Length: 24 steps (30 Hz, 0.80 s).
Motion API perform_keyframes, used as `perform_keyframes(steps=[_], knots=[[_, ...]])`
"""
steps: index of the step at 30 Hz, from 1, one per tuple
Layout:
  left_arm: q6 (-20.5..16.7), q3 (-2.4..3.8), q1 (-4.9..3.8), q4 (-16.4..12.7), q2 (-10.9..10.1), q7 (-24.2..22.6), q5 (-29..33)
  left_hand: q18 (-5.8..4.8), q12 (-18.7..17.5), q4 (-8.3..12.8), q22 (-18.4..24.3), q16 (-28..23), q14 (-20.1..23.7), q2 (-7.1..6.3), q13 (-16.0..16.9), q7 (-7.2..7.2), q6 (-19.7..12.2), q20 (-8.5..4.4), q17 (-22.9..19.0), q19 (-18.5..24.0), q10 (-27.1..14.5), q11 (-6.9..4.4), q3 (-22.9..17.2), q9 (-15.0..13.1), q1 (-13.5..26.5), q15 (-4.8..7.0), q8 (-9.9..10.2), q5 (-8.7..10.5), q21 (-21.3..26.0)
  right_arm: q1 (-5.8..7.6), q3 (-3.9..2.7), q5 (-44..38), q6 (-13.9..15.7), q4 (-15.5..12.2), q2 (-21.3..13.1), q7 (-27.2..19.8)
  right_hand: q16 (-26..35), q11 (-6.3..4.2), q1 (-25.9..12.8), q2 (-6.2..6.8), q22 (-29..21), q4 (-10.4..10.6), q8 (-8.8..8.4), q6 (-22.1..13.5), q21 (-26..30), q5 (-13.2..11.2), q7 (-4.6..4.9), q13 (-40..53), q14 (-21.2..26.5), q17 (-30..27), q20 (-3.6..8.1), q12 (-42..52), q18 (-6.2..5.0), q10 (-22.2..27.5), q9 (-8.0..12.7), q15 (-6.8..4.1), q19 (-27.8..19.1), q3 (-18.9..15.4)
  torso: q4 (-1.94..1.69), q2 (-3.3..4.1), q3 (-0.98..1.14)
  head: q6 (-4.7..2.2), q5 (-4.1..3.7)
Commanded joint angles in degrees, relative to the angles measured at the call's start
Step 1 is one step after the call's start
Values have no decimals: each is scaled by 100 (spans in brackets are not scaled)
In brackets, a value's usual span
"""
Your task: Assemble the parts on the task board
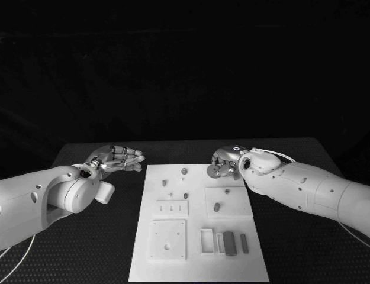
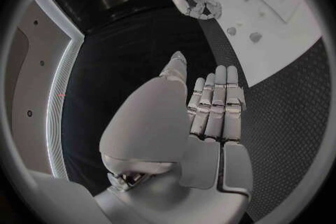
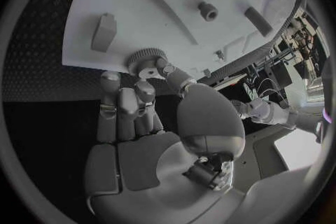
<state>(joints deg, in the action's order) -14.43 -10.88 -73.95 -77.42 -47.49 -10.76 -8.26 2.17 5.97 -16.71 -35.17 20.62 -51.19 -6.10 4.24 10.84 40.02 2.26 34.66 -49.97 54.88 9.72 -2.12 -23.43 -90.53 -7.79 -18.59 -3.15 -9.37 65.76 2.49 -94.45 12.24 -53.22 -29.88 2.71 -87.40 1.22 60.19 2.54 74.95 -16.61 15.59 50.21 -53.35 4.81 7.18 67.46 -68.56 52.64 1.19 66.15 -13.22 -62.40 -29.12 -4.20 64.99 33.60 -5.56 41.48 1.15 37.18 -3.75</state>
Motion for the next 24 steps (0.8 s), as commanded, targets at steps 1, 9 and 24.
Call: perform_keyframes(steps=[1, 9, 24], knots=[[68, 6, -5, -19, 3, -53, 19, 7, -35, 2, 2, -26, -45, -4, -4, 54, -33, -6, 7, -48, 3, 8, 7, 8, 48, -14, 37, 28, 38, -128, 75, -474, -171, -58, -26, 233, -42, -31, 0, -43, 108, 1, 61, 423, -41, 37, 8, -18, -85, 32, 43, 42, -178, 36, -62, -88, 24, -31, 1, -3, -4, -2, -3], [43, 6, -5, -38, -19, -59, 19, 8, -36, 4, 2, -29, -46, -5, -4, 54, -33, -7, 11, -48, 4, 8, 8, 7, 48, -14, 37, 28, 40, -116, 64, -620, 591, -436, -202, 342, -39, -59, 6, -3, 95, 2, 82, 463, -49, 40, -18, -81, -133, 3, 69, 49, -178, -22, -93, -117, 72, -38, 1, -11, -10, -58, -4], [24, 6, -5, -5, -13, -76, 19, 8, -40, 4, 1, -34, -49, -6, -4, 52, -33, -7, 18, -50, 6, 7, 9, 7, 46, -13, 37, 28, 42, 37, -70, -1239, 1143, -1398, -390, 688, -11, -91, 74, 84, 79, -2, 103, 516, -44, 38, -49, -181, -240, 12, 107, 34, -178, -108, -129, -152, 139, -34, 26, -24, -11, -147, 8]])
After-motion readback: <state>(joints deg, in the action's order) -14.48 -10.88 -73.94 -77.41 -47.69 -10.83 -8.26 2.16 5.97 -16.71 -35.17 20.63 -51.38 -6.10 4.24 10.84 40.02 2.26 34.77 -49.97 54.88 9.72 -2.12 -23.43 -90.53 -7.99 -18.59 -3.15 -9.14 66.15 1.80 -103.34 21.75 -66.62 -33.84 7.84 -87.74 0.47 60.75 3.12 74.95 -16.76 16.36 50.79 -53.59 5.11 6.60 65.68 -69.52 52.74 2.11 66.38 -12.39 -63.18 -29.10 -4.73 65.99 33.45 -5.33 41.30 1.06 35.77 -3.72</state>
